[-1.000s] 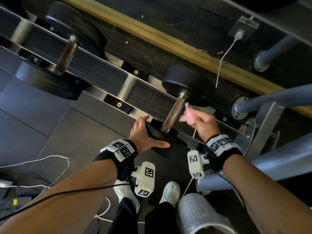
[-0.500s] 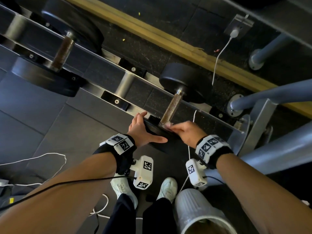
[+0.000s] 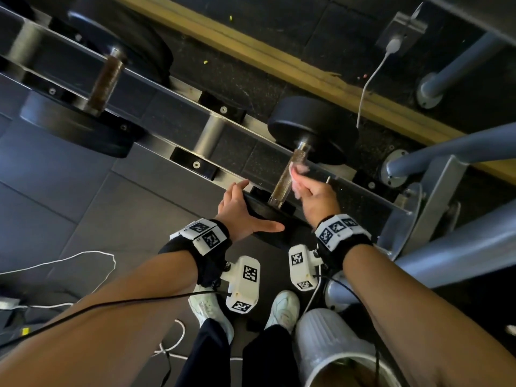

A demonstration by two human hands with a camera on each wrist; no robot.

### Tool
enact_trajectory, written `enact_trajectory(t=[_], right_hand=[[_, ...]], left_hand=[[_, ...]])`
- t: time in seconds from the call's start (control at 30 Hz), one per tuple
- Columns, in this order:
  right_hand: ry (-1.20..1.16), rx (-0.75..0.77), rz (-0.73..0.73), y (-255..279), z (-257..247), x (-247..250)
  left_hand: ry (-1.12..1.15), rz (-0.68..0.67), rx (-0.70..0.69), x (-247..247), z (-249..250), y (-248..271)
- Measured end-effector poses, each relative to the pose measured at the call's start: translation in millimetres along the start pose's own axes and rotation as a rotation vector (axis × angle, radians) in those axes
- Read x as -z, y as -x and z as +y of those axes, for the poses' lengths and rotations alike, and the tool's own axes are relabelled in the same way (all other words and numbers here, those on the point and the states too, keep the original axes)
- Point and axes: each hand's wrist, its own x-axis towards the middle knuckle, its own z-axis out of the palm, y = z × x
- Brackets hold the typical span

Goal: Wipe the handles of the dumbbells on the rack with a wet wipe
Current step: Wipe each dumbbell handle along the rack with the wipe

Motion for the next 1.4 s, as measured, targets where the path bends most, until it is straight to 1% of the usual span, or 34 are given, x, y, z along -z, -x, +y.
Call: enact_trajectory(t=[0.07,0.13,0.27,0.37,0.43,0.53,0.63,0.73,0.77,0.8,0.87,0.93,1.03,1.13,1.2,1.3,1.4], right_hand=[[0.059,0.0,-0.08,8.3,4.1,-0.1],[0.075,-0.04,-0.132,15.3,6.1,-1.5],[0.092,-0.073,-0.158,18.7,-0.1,2.9],[0.091,-0.124,-0.201,21.1,-5.9,7.9],[0.164,-0.147,-0.217,25.6,-11.4,10.6],[0.161,-0.119,-0.16,39.6,-24.9,21.6],[0.127,-0.121,-0.103,63.3,-48.1,48.0],[0.137,-0.099,-0.078,92.3,-90.1,78.3],[0.143,-0.087,-0.069,103.5,-107.5,88.8],[0.14,-0.072,-0.064,115.1,-125.6,98.7],[0.126,-0.031,-0.047,141.9,-164.2,116.1],[0.115,0.018,-0.01,169.8,-204.8,131.4],[0.084,0.094,0.077,211.7,-265.4,151.5],[0.089,0.18,0.173,249.7,-315.9,169.4],[0.082,0.239,0.231,270.9,-339.7,180.2],[0.064,0.319,0.31,294.6,-363.6,191.2],[0.031,0.357,0.337,304.5,-376.3,199.2]], left_hand=[[-0.004,-0.007,0.004,1.1,1.5,0.2],[-0.003,-0.02,0.011,3.2,3.3,0.7],[0.006,-0.032,0.024,4.7,6.8,2.4],[0.015,-0.028,0.024,5.7,9.5,3.7],[0.011,-0.022,0.028,5.5,12.6,5.6],[-0.017,-0.013,0.05,6.8,18.5,13.6],[-0.048,-0.086,0.102,21.8,29.8,33.1],[-0.165,-0.152,0.08,55.2,53.5,71.0],[-0.193,-0.156,0.058,68.0,65.3,85.6],[-0.171,-0.158,0.036,80.8,77.7,99.9],[-0.065,-0.14,-0.04,104.4,106.2,127.9],[0.062,-0.131,-0.142,126.5,142.6,158.6],[0.238,-0.17,-0.27,152.2,195.7,209.5],[0.272,-0.137,-0.462,172.8,237.2,251.0],[0.312,-0.172,-0.55,184.9,258.3,274.5],[0.3,-0.243,-0.653,194.1,278.1,296.2],[0.338,-0.303,-0.693,193.4,289.8,304.9]])
